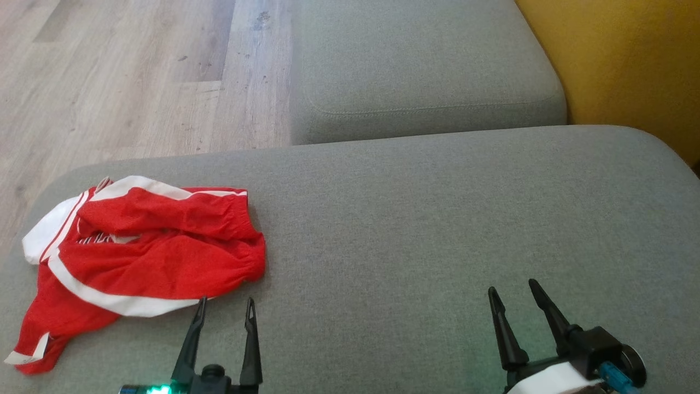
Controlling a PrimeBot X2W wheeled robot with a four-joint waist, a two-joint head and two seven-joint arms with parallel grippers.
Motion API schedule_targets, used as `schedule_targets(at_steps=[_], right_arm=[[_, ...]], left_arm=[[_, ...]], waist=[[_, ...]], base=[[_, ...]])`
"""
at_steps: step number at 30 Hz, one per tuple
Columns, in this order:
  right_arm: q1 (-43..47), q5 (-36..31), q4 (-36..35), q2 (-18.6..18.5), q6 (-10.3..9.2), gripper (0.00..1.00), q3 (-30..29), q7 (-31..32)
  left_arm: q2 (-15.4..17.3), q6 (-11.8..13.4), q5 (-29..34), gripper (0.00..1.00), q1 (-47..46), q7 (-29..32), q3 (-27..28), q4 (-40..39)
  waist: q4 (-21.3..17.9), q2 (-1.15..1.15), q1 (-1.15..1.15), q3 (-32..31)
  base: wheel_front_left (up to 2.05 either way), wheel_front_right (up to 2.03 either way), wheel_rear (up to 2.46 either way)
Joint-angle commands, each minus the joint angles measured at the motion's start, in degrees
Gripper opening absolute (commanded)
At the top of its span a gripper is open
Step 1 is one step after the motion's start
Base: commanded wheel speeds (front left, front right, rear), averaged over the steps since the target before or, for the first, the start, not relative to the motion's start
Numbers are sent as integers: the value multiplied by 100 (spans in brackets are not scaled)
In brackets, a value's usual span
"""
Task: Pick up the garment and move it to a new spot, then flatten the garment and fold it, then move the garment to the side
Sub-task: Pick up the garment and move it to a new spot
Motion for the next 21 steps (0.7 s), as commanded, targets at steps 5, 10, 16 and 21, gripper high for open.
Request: schedule_targets(at_steps=[5,10,16,21], right_arm=[[-218,56,-155,-61,30,100,112,-79],[-236,14,-156,-61,30,100,121,-79],[-279,-132,-141,-61,30,100,151,-79],[-357,-324,-277,-61,30,100,114,-79]], left_arm=[[2,-32,45,100,-285,-55,257,-52],[-11,-91,-14,100,-554,-55,365,177],[5,-233,-3,100,-1196,-55,460,513],[-25,-181,69,100,-1887,-55,540,768]], waist=[[31,0,0,44],[95,0,0,220],[223,0,0,564],[409,0,0,953]], base=[[0,0,0],[0,0,0],[0,0,0],[0,0,0]])
